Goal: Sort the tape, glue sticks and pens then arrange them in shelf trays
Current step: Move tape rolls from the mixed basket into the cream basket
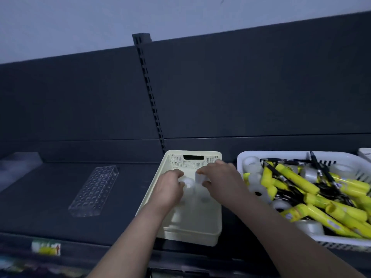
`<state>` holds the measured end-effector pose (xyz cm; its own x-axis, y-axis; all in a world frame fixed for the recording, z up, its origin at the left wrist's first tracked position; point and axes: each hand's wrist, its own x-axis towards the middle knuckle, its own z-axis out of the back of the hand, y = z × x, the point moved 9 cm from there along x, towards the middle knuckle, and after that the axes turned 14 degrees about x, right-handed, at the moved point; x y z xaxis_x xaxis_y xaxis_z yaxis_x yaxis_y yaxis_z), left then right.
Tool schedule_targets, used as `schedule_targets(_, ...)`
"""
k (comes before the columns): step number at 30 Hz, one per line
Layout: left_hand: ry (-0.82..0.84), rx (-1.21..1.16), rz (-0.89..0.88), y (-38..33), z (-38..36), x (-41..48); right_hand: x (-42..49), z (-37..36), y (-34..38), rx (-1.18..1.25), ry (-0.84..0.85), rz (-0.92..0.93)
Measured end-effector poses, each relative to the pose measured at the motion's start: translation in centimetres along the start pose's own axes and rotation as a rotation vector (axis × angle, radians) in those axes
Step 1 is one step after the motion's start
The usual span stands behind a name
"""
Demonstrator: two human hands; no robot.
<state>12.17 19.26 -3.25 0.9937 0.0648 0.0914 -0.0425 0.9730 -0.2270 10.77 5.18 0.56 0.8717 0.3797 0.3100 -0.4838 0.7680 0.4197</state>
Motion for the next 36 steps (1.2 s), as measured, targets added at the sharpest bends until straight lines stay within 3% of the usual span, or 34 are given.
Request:
schedule_targets(5,-0.003,-0.03,-0.059,-0.9,0.2,0.3,0.9,-1.2,-1.4,-0.016,0.051,-0.076)
schedule_targets(15,-0.049,-0.124,-0.229,-11.0,0.4,1.5,-6.8,9.2,-9.2,-0.101,-0.109,-0.262)
schedule_targets(19,-0.044,-0.104,-0.247,-13.1,-0.3,1.3,-7.7,7.7,-9.6,0.01,0.083,-0.244)
schedule_targets(24,-0.058,-0.088,-0.218,-14.1,0.0,1.3,-7.0,5.4,-8.5,-0.192,0.243,-0.099)
schedule_targets(29,-0.063,-0.009,-0.218,-17.2,-0.7,2.4,-7.9,9.8,-10.7,-0.09,0.06,-0.112)
schedule_targets(36,-0.081,0.349,-0.225,-21.8,-3.3,3.9,-9.9,13.7,-15.0,-0.084,-0.106,-0.175)
